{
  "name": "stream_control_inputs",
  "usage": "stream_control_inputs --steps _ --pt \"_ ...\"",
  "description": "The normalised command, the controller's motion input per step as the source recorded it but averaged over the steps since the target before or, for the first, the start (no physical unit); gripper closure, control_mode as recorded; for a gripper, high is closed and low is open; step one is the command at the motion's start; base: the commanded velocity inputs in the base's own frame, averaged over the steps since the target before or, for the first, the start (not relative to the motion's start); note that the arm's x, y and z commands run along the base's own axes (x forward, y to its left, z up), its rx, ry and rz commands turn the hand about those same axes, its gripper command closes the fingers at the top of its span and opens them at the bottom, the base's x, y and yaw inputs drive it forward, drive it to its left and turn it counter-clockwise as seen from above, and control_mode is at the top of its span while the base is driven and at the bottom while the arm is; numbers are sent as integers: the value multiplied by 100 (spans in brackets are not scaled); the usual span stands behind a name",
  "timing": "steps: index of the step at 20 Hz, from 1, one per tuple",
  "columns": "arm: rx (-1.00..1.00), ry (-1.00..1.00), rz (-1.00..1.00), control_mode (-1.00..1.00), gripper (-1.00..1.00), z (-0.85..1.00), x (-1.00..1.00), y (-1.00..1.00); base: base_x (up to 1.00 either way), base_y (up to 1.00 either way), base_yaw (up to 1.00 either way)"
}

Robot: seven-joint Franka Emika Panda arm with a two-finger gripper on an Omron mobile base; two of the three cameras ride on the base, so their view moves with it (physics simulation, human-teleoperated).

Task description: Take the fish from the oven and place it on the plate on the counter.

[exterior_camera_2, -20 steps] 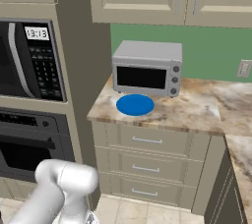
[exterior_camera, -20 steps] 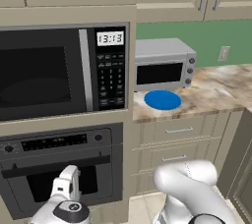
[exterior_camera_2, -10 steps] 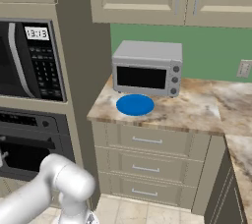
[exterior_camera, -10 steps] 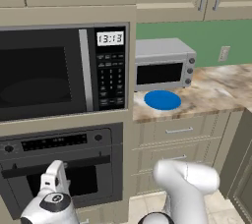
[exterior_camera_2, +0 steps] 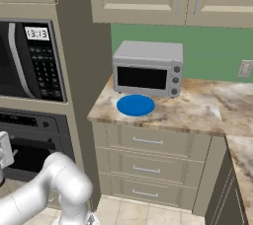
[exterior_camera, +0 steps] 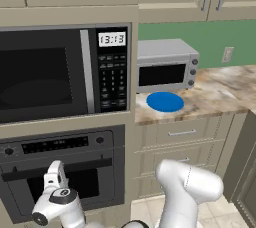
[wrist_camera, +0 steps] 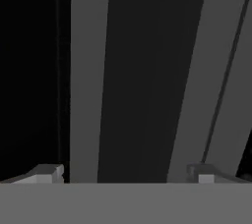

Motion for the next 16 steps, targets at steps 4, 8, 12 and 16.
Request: stream_control_inputs --steps 4,8,12,16 --pt "0 3 2 -100 -100 -26 53 23 0 0 0" --pt "0 5 2 -100 -100 -32 49 24 0 0 0" --pt "0 10 3 -100 100 -35 69 38 0 0 0" --pt "3 13 3 -100 100 -34 -15 21 0 0 0"
